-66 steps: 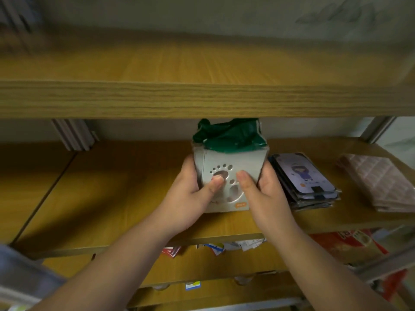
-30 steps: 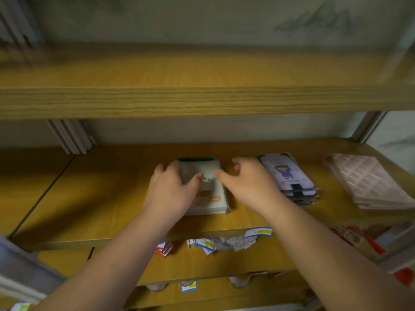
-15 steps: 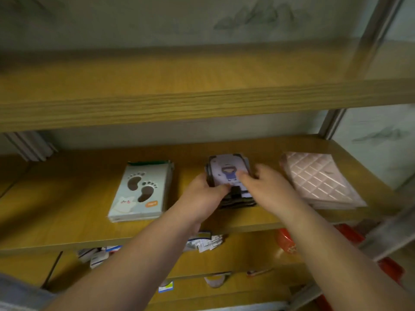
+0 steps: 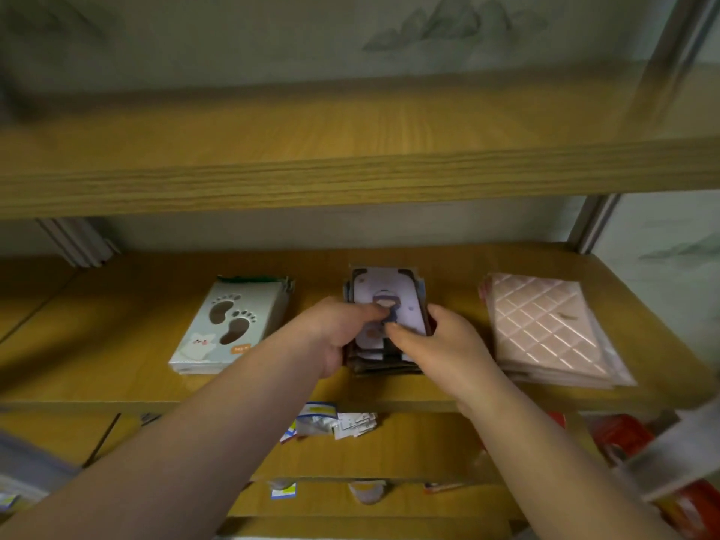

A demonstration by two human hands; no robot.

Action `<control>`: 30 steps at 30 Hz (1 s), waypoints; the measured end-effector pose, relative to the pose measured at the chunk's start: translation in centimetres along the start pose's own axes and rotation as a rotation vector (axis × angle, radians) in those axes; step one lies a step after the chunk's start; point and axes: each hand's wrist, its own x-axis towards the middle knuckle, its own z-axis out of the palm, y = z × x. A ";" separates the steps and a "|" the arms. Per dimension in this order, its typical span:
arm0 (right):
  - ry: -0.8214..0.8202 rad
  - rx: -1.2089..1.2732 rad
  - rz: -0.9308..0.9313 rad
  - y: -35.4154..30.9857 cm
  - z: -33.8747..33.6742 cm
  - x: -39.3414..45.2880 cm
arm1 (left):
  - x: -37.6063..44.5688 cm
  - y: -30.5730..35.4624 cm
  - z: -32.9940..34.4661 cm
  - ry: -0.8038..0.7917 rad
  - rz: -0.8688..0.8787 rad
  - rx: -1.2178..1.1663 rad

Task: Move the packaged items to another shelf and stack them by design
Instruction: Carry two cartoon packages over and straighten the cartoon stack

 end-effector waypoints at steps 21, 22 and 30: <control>0.035 -0.264 -0.369 2.7 1.6 -0.9 | -0.8 -5.6 -2.6 -0.011 0.776 0.391; 0.038 -0.267 -0.369 2.7 1.6 -0.8 | -0.7 -5.8 -2.6 0.000 0.773 0.389; 0.012 -0.233 -0.205 0.0 0.9 0.6 | -0.5 -4.2 -3.1 0.208 0.671 0.464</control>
